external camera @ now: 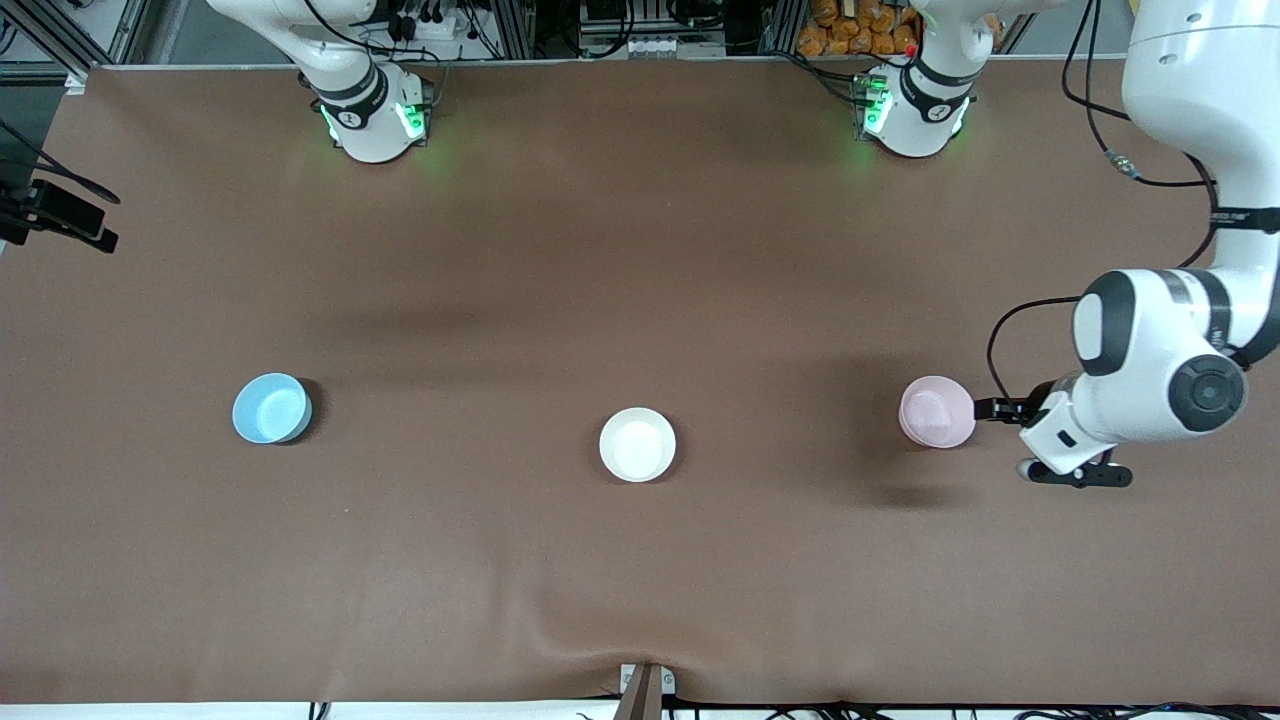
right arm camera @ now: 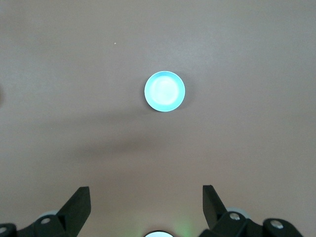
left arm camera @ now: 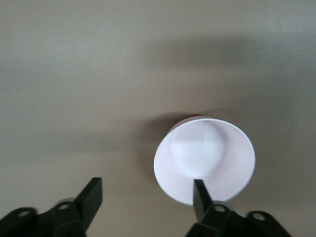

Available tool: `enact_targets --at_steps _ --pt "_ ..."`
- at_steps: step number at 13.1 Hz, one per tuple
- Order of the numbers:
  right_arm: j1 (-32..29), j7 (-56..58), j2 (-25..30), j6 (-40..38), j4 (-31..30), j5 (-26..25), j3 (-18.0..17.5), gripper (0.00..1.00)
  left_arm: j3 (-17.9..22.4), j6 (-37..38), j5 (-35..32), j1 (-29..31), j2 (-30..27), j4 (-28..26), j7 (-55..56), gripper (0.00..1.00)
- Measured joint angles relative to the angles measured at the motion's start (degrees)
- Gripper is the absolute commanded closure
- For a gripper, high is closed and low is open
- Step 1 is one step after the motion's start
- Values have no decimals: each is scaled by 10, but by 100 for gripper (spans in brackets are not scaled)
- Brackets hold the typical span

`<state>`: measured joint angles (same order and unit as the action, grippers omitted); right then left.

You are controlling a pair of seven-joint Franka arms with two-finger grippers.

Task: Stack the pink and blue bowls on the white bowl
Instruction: 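Reach the left gripper down to the pink bowl rim and grasp it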

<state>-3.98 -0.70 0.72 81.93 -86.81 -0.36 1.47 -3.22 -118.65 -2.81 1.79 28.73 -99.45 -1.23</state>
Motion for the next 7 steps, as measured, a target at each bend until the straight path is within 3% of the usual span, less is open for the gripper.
enact_targets --at_steps 4,7 --pt "0 0 0 0 0 0 0 0 0 -77 0 1 5 -63 1 66" --pt "0 0 0 0 0 0 0 0 -1 -98 0 1 14 -73 5 69"
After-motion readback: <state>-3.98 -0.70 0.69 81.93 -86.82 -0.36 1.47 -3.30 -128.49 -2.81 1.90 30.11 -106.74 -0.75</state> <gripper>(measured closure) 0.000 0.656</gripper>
